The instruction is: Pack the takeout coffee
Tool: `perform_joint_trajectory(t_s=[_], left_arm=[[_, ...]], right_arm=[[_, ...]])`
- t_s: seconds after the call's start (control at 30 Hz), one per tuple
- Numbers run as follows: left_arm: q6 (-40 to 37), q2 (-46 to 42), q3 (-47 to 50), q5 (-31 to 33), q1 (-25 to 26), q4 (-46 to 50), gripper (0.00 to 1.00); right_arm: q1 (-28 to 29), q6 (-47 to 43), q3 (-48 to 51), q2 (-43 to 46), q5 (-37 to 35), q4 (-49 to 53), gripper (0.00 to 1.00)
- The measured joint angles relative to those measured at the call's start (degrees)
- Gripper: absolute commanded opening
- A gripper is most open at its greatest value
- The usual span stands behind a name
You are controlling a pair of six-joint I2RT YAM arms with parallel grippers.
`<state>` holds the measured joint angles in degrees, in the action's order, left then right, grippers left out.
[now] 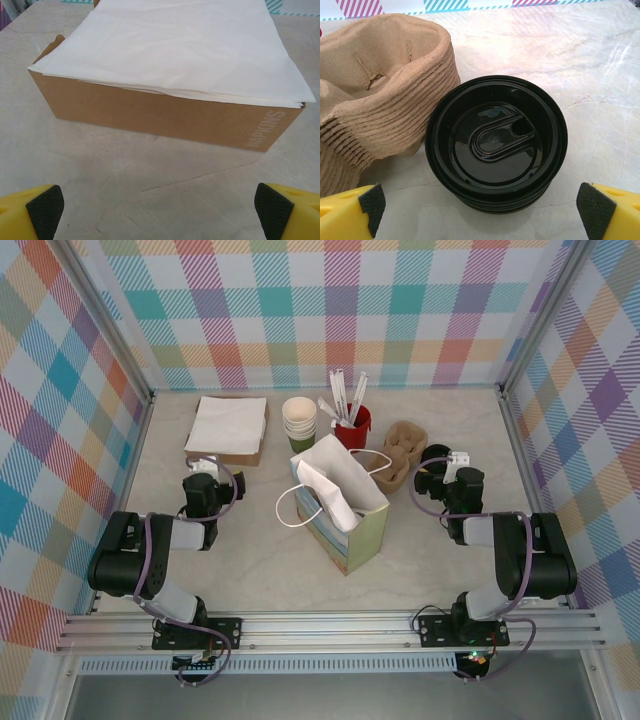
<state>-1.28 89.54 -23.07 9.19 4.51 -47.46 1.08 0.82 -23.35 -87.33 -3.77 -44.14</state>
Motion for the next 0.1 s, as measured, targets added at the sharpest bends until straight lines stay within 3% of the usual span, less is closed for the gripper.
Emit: perform_joint_trajectory(t_s=[0.1], left_arm=[[0.0, 0.0, 0.0, -0.2, 0.0, 0.3, 1.00]], right_arm=[[0.0, 0.0, 0.0, 0.0, 0.0, 0.0, 1.00]])
